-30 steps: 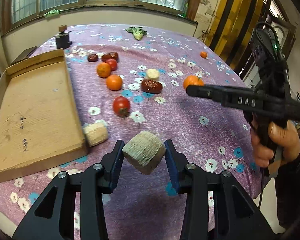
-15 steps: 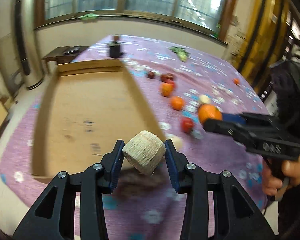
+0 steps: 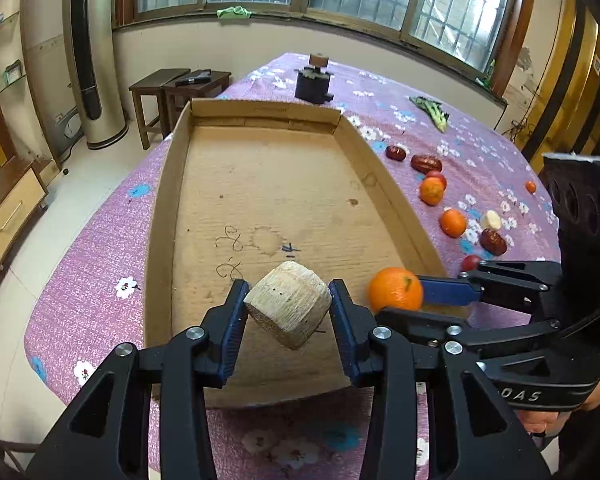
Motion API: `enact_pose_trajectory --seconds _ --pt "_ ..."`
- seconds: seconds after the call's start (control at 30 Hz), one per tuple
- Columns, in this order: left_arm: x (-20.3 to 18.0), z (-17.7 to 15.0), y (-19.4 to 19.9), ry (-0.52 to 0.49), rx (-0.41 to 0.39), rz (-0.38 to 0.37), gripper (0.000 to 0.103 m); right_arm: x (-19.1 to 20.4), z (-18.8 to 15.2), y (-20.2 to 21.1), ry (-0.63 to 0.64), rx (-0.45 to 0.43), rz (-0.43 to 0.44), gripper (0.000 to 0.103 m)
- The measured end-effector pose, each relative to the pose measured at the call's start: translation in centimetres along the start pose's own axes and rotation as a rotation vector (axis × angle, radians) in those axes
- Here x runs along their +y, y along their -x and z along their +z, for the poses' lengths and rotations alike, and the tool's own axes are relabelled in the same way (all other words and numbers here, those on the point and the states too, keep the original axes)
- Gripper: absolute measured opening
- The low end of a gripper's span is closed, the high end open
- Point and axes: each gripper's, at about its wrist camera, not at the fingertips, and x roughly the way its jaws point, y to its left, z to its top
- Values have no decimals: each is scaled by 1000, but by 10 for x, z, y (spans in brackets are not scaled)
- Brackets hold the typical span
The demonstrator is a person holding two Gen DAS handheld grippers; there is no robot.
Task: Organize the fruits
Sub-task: 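Carry the cake and orange into the cardboard tray and open both grippers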
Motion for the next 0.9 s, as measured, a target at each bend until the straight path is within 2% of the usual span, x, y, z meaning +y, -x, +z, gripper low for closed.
enact_pose_trajectory --seconds 0.23,0.4,0.47,0.57,0.73,0.9 --pt "7 -5 -17 -19 72 36 39 3 6 -20 51 73 -26 38" --pt "5 -7 -18 -33 97 86 62 5 8 -21 76 79 -45 42" --pt "7 -7 -15 -28 89 88 63 3 8 -18 73 72 -49 46" --pt "6 -5 -5 -26 67 86 63 2 6 -5 66 51 -40 47" --pt "-9 2 11 -38 23 61 63 -14 -5 41 29 -40 -54 51" --pt "-41 6 12 -81 17 -8 63 -60 -23 91 -64 -118 -140 52"
